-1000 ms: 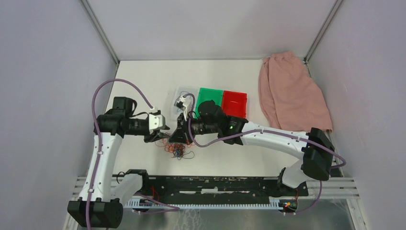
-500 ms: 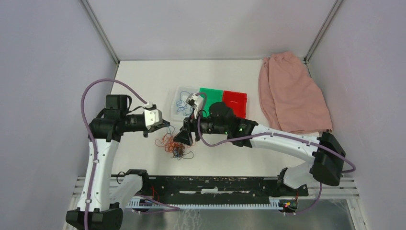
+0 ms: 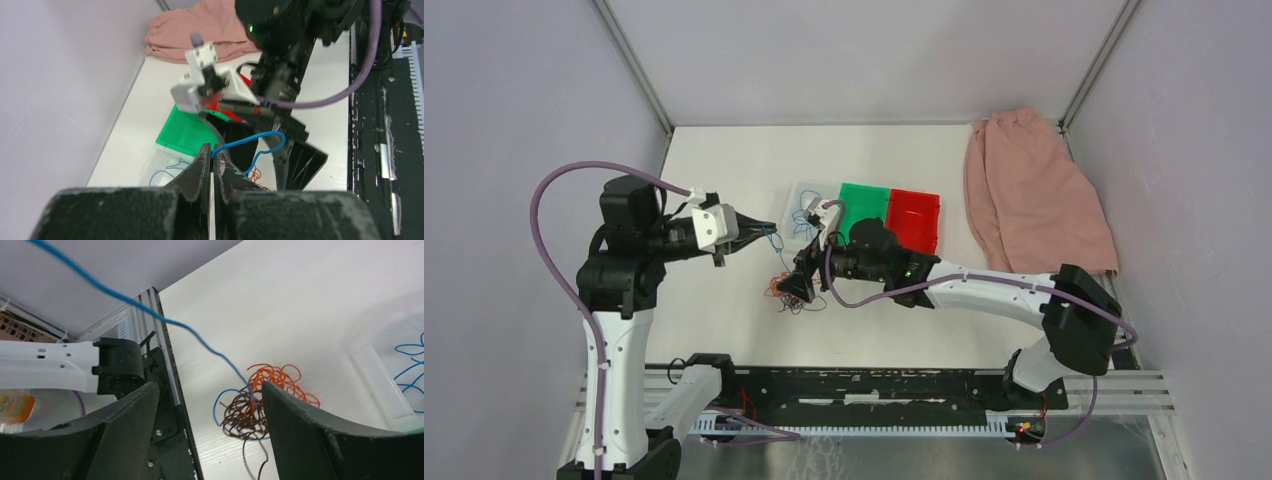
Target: Untangle the cables
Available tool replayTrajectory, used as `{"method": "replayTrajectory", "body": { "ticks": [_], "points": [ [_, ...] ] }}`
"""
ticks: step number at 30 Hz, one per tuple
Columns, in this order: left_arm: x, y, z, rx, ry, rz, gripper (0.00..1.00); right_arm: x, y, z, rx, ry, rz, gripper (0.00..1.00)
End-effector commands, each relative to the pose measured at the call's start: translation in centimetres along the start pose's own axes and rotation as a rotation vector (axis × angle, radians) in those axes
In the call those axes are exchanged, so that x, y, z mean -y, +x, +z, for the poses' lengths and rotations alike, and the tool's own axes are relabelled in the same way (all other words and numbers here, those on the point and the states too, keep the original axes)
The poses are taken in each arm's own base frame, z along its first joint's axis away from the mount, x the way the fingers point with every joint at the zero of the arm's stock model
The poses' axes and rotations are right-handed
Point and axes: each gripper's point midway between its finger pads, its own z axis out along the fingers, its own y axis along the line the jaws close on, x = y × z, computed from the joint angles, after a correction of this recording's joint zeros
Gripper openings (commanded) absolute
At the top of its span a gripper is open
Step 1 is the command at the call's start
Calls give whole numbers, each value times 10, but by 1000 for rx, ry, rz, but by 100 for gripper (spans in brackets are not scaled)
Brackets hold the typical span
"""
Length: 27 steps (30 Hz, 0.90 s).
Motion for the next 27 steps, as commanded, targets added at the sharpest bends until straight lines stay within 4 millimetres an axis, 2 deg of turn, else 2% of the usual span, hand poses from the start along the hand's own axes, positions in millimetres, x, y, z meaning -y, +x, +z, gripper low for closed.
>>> {"method": "replayTrajectory", "body": {
  "ticks": [1,6,10,12,18,23,27],
  "points": [
    [-4,-42,-5,88,-7,37,3,-3,-38,23,119,-7,-55,81],
    [-7,-62,-9,124,-16,51,3,14,-24,40,92,49,-12,73],
    [-8,-77,-11,153,-16,69,3,21,0,45,48,57,43,60],
    [-11,-86,-13,169,-28,91,3,25,14,44,35,64,68,57],
    [-28,-117,-19,224,-89,189,3,46,54,37,12,128,120,57],
    [-43,-143,-27,253,-162,287,3,58,80,34,2,159,152,57],
    [-67,-164,-38,259,-293,396,3,69,97,30,-2,195,166,62]
  ]
}}
